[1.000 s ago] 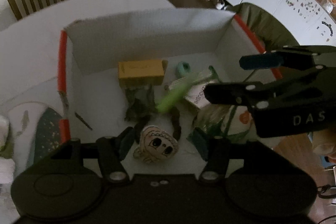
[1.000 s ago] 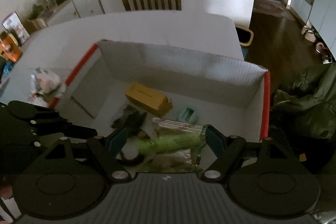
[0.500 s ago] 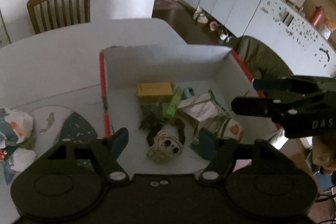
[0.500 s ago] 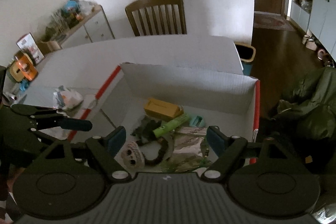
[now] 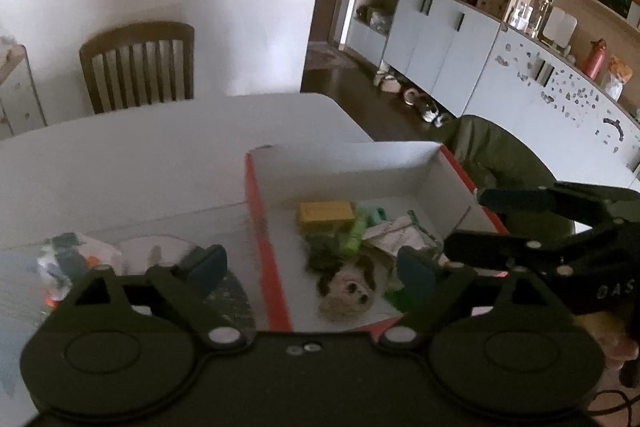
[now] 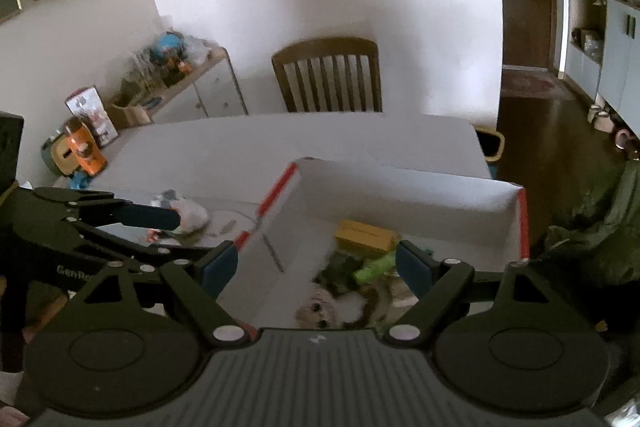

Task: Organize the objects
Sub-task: 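Withdraw both tools from the shoebox toward the remaining items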

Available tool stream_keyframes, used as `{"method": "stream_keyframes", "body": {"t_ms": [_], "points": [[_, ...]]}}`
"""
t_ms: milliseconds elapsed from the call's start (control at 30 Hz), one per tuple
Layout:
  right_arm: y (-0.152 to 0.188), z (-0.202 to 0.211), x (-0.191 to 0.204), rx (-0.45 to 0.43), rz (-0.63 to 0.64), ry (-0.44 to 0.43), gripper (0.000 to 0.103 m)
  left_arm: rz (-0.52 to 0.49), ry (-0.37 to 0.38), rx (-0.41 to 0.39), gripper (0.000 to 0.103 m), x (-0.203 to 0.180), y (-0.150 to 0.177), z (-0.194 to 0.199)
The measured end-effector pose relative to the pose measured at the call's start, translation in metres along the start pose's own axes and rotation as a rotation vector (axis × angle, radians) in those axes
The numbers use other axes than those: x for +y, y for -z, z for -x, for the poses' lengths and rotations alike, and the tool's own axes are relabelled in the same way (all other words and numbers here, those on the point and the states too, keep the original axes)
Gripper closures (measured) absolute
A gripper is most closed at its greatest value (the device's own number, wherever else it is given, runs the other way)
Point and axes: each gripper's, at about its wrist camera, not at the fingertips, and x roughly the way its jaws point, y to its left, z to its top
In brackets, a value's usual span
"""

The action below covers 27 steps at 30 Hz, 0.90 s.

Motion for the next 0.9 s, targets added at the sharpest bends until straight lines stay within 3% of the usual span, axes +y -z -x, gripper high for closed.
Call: {"method": "stream_keyframes", "body": {"t_ms": [67,167,900], "points": [[0.001,0.001,0.010,-0.011,-0.010,-0.001,0.016,-0.010,-0.009,-0.013,0.004,0.009,0.001,0.007],[0.002,0.003,0.026,-0.035,-0.023,0.008,0.016,-0.013,-0.016,-0.032,0.001,0.027,0.004,0.019],[0.006,-0.048,0.154,-0.016,-0.021,0.010,0.016,0.064,-0.071,-0.072,0.001,0.164,0.023,0.052]]}}
